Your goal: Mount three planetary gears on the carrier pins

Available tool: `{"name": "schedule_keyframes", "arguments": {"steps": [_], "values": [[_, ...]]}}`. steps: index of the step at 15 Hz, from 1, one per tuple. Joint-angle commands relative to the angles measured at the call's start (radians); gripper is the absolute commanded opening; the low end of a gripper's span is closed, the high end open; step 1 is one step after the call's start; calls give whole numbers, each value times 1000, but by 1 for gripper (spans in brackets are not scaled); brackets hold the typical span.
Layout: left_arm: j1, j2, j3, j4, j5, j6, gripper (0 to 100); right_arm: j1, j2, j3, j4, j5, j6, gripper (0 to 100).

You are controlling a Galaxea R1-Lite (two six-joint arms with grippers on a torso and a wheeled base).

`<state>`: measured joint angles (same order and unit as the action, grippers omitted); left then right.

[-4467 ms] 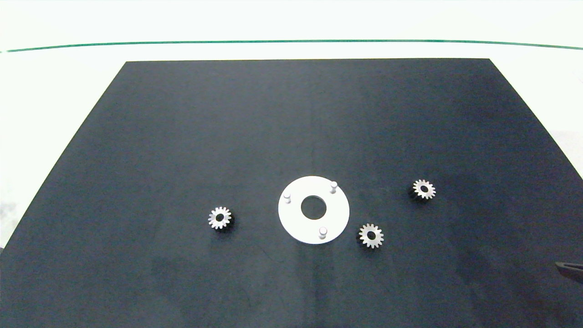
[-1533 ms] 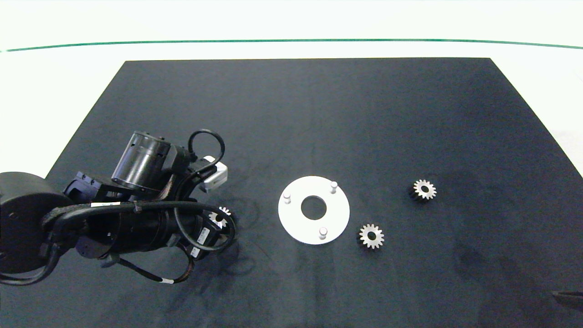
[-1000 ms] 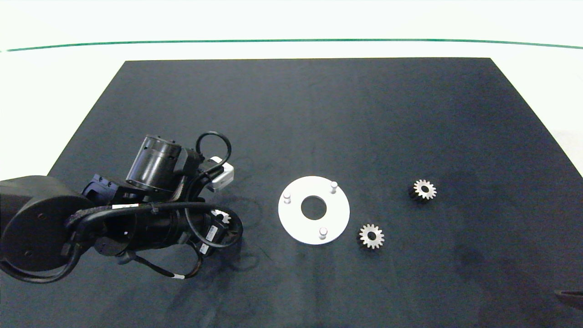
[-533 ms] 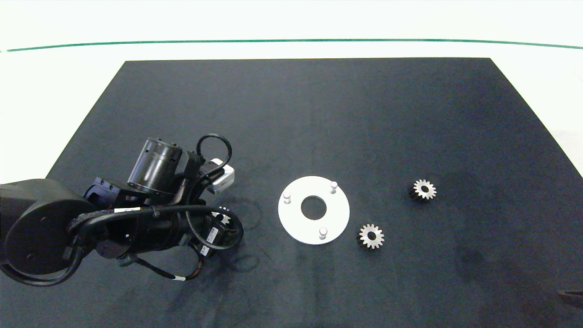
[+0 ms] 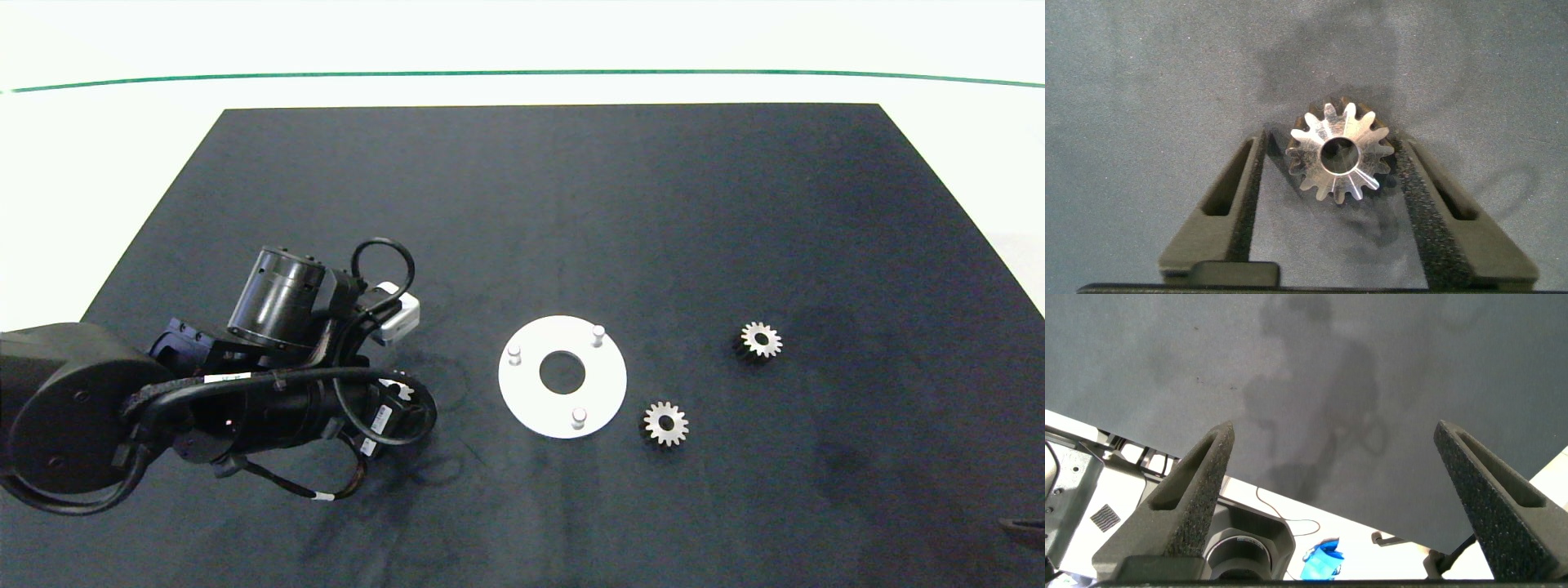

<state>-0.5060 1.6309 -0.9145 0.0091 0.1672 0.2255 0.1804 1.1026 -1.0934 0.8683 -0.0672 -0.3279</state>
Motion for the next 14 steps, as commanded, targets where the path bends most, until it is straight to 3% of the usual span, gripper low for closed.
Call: {"name": "schedule_keyframes", "arguments": {"steps": [1,10,14], "values": [[0,-2,-1,0,2,3,53,1,-1,0,5,0,-2,100],[-2,-8,0,0,2,1,35,1,-24,0,-6,7,6,100],[-5,-31,6,6,2,1,26,1,-165,1,-37,14,9,100]]}}
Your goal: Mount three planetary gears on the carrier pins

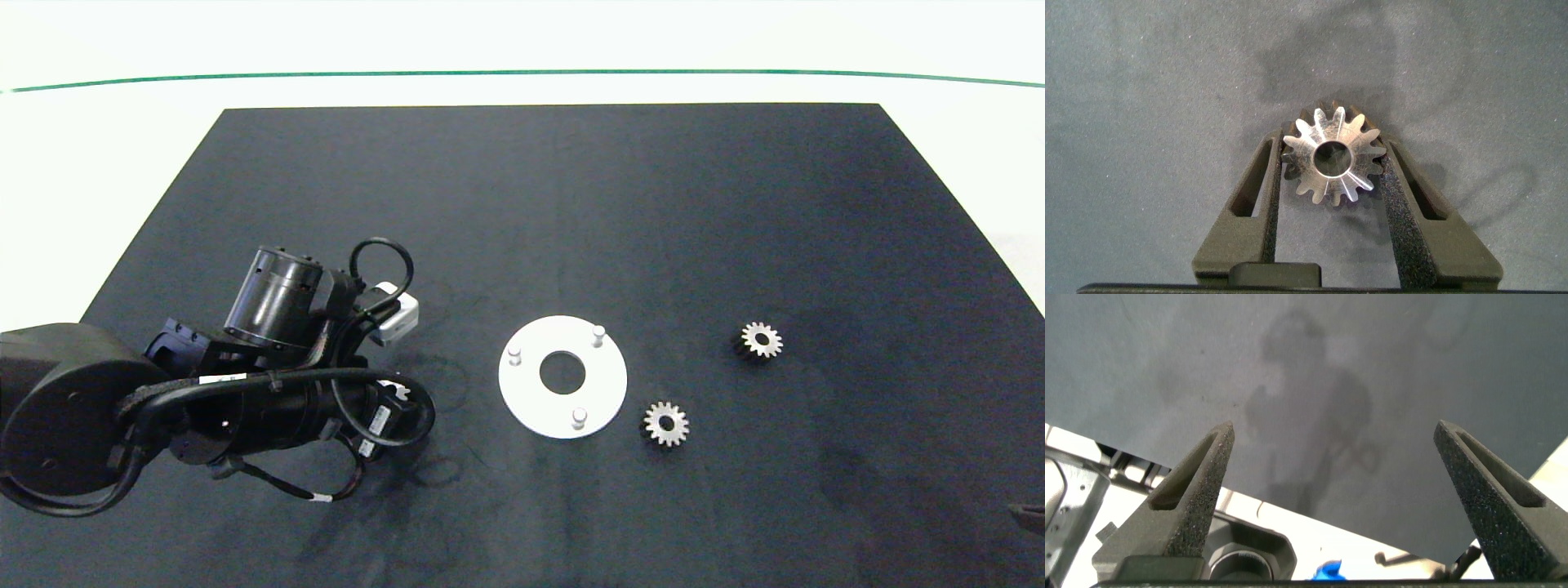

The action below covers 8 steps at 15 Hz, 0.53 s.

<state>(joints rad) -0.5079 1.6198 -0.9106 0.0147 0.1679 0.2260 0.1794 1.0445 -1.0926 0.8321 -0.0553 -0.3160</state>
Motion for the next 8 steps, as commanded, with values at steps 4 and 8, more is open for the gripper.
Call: {"name": "schedule_keyframes", "arguments": {"steps": [4,8], "values": [[-38,-98,38,5,5,-14,25,5,-307,17,7,2,-2,100],[-164,-207,44,22,30,-63,25,-3,-458,89,8,-9,-3,100]]}}
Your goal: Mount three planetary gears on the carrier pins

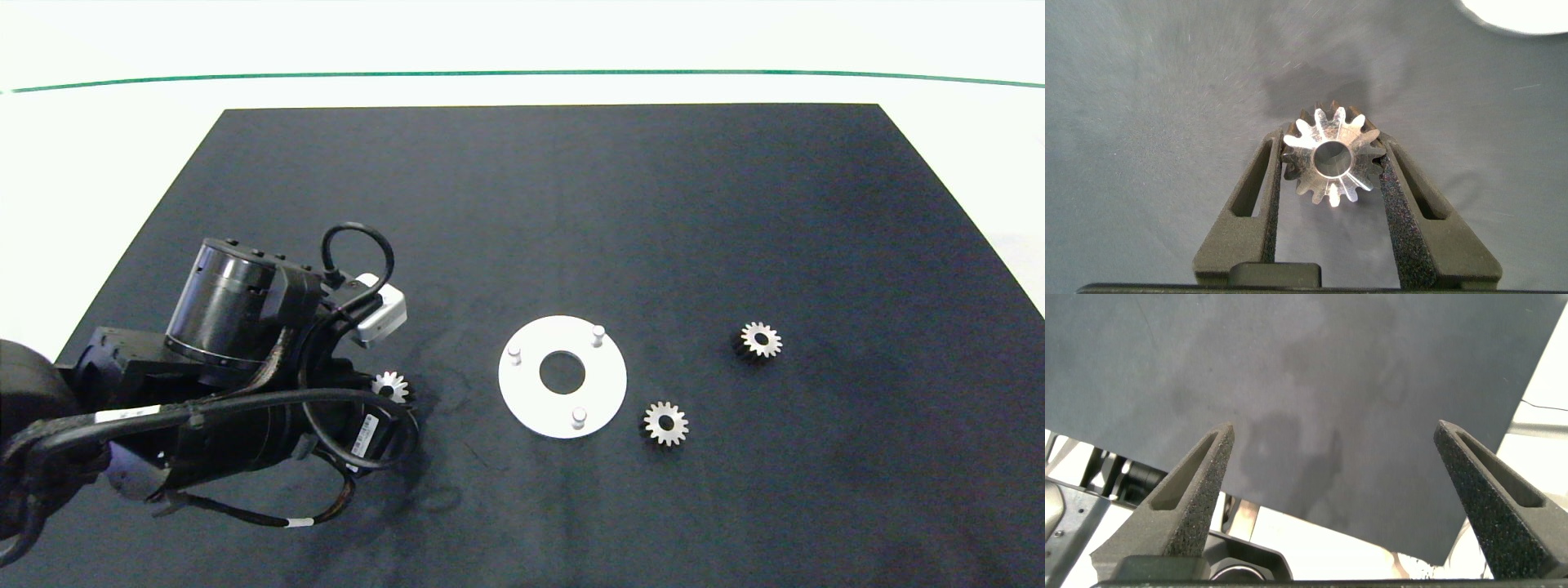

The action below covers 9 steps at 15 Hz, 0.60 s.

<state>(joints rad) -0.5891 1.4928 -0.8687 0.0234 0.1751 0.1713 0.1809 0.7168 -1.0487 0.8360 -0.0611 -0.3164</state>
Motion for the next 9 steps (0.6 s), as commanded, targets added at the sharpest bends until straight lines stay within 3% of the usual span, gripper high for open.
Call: {"name": "schedule_keyframes", "arguments": {"steps": [1,2,6,7,9], "values": [[-116,-74,-7,13,58,-7,25,-4,-148,56,5,-2,-3,100],[-149,-55,-21,10,84,-7,25,-4,-168,69,5,0,-3,100],[-236,73,-95,3,115,-9,25,-6,-223,107,3,0,-1,100],[-268,136,-142,-7,142,-9,25,-8,-238,105,-1,-3,-1,100],[-274,176,-184,4,142,-1,25,-12,-243,102,-3,-34,-4,100]]}}
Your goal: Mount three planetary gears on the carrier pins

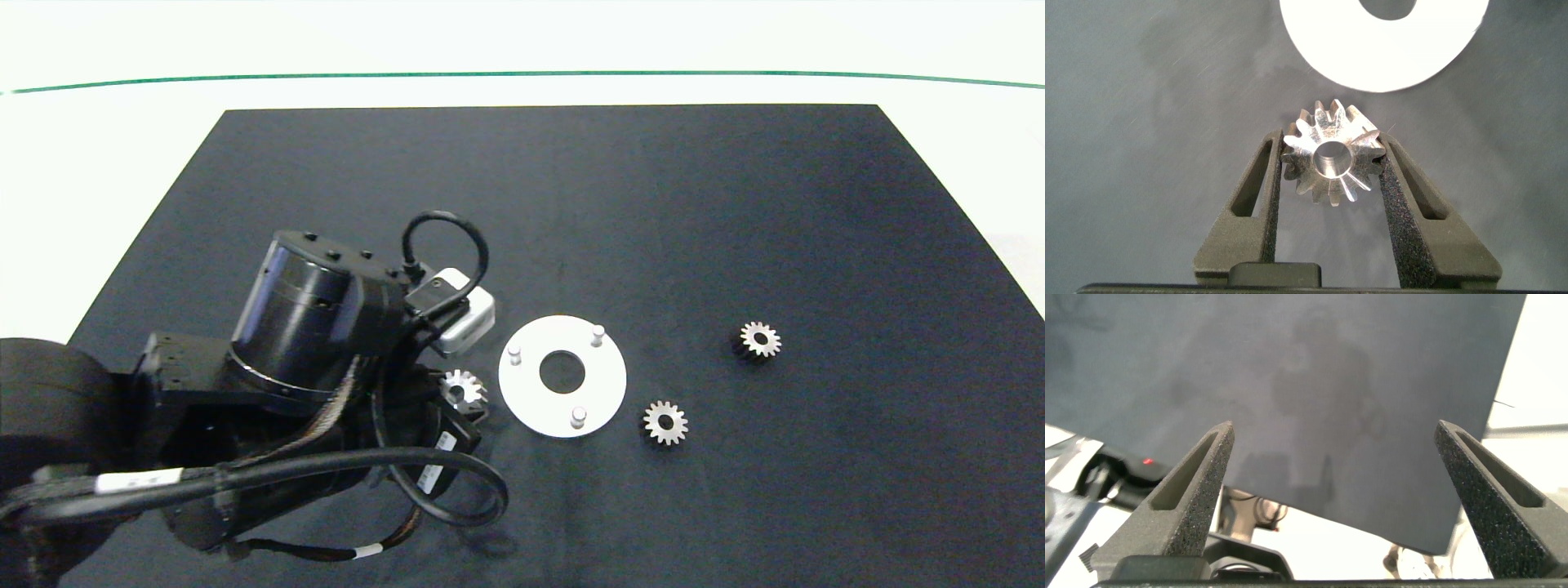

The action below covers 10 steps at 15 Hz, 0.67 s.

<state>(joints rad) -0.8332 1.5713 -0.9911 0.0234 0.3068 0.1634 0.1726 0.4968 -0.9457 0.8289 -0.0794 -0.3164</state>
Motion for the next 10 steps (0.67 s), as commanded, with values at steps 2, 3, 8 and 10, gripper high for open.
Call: {"name": "schedule_keyframes", "arguments": {"steps": [2,3,8,10], "values": [[-17,133,-103,9,11,10,25,-2,-24,-1,4,-19,-4,100],[-1,133,-121,16,11,25,25,-2,-23,1,4,-19,-6,100],[51,156,-259,115,11,84,25,2,-24,2,2,-19,-7,100],[66,150,-278,133,11,87,25,4,-26,2,2,-20,-7,100]]}}
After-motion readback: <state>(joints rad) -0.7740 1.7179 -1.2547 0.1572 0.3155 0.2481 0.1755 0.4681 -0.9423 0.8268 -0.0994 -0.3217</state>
